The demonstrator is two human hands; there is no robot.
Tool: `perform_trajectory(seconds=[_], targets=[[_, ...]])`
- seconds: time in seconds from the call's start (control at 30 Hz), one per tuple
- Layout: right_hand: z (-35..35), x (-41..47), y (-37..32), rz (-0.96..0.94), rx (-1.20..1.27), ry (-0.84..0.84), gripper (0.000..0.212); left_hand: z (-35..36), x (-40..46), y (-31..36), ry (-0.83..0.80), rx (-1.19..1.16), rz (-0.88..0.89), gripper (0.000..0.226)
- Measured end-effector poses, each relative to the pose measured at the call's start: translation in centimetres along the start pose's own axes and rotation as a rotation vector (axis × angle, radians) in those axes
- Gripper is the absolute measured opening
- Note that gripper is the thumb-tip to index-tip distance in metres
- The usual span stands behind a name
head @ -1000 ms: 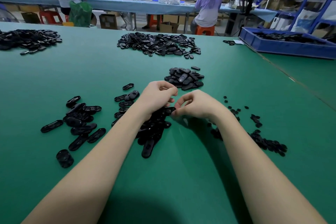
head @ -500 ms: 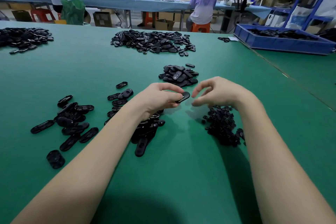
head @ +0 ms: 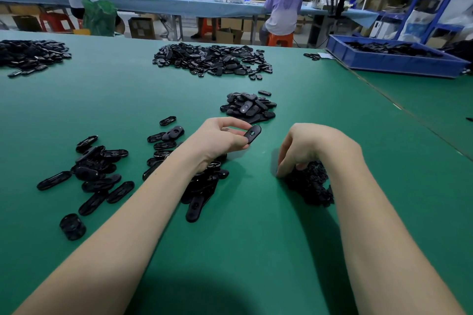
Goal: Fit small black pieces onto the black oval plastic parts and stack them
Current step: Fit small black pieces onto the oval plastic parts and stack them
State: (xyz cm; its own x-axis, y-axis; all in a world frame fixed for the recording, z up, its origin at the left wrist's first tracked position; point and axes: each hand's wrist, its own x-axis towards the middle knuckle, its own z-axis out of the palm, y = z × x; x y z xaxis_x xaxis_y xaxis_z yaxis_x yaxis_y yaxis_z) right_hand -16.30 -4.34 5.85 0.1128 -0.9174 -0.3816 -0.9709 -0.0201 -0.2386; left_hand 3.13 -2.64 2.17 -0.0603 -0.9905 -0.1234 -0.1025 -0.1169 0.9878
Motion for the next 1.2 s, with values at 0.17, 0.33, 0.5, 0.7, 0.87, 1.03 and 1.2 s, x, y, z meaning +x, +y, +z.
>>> perform_trajectory(seconds=[0.17, 0.33, 0.5, 0.7, 0.87, 1.03, 1.2], targets=[[-0.1, 0.1, 0.1, -0.043, -0.02, 0.055, 0.009, 0.0, 0.1, -0.1, 0.003, -0.019, -0.003, 0.026], [-0.2, 0.0, 1.1, -0.235, 0.548, 0.093, 0.007, -0.1, 0.2, 0.1, 0.017, -0.014, 0.004, 0.017], [0.1, 0.4, 1.3, -0.236, 0.802, 0.128, 0.01, -0.2, 0.3, 0.2, 0.01, -0.022, 0.028, 0.013], [0.3, 0.5, 1.2, -0.222, 0.802, 0.127, 0.012, -0.1, 0.1, 0.2, -0.037, -0.105, 0.033, 0.012], [0.5, 0.8, 1.0, -0.236, 0.823, 0.139, 0.009, -0.2, 0.3, 0.1, -0.042, -0.124, 0.034, 0.011], [0.5, 1.0, 0.8, -0.235, 0.788, 0.16, 0.012, -0.3, 0.4, 0.0, -0.034, -0.127, 0.04, 0.013], [0.4, 0.8, 0.8, -0.257, 0.818, 0.145, 0.007, -0.4, 0.4, 0.0, -0.005, -0.1, 0.056, 0.011]])
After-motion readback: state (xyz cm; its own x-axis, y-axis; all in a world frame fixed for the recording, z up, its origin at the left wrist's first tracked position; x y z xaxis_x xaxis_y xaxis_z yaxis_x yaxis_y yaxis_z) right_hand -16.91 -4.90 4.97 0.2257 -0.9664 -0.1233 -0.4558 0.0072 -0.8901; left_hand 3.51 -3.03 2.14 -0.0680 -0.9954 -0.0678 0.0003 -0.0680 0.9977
